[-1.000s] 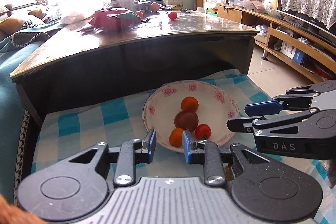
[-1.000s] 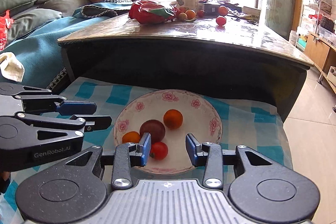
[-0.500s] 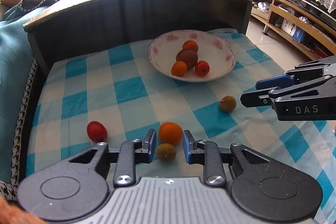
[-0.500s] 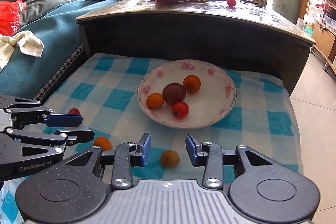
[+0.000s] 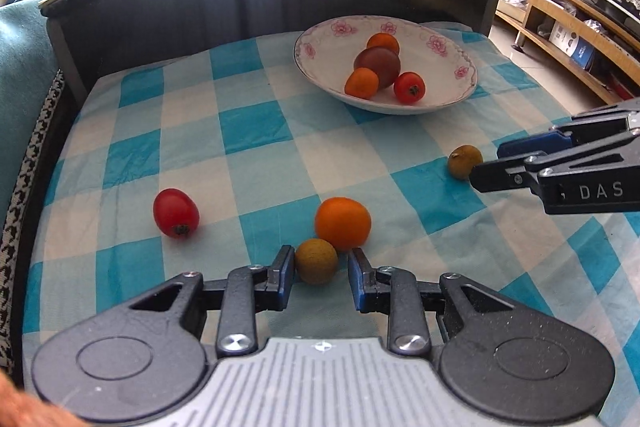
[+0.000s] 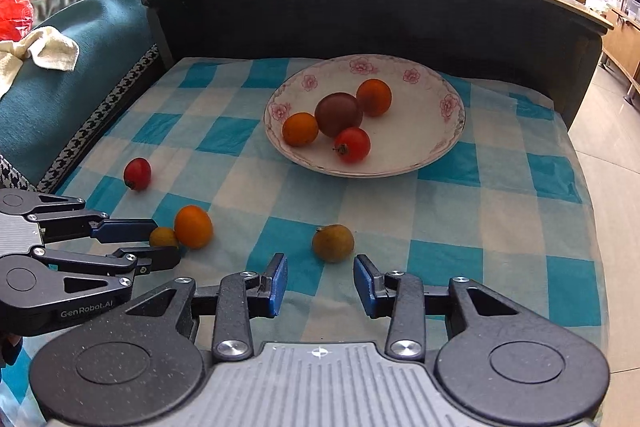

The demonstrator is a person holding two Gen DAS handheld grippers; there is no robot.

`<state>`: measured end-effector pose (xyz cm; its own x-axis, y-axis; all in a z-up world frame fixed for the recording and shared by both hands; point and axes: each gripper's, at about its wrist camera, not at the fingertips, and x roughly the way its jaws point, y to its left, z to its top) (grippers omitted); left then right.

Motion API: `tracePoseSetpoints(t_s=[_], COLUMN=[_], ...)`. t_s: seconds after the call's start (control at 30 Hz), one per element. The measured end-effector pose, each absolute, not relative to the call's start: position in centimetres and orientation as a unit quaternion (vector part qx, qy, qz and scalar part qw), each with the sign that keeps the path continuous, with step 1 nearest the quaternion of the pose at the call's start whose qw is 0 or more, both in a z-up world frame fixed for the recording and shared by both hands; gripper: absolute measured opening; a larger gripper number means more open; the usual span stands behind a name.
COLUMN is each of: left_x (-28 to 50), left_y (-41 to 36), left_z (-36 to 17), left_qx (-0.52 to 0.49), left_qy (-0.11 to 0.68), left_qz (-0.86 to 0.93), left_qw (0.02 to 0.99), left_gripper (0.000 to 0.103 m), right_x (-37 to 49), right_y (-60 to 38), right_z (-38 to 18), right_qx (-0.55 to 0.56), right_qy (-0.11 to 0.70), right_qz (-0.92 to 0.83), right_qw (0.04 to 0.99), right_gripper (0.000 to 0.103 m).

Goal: Organize fruits
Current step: 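Grasp a small olive-brown fruit with the left tool while the right tool grasps a brown fruit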

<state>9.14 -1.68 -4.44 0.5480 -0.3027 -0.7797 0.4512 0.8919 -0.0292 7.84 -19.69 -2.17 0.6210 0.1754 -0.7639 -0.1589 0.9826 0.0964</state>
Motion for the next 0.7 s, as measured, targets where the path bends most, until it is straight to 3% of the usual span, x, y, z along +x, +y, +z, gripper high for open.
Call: tracePoseSetpoints(t_s=[0.7], left_x=[9.0], left_y=[-2.3], left_z=[-4.8], left_qx=[0.11], left_qy=[0.408], left_qz=[-0.227], left_qw=[0.877], left_gripper=[0.036], right_x=[10.6], right_y=[-19.8], right_z=[-4.5], right_qx=[-0.011], right_qy=[0.426], right_qz=[0.096], right_qw=[0.9], right_gripper=[0.033])
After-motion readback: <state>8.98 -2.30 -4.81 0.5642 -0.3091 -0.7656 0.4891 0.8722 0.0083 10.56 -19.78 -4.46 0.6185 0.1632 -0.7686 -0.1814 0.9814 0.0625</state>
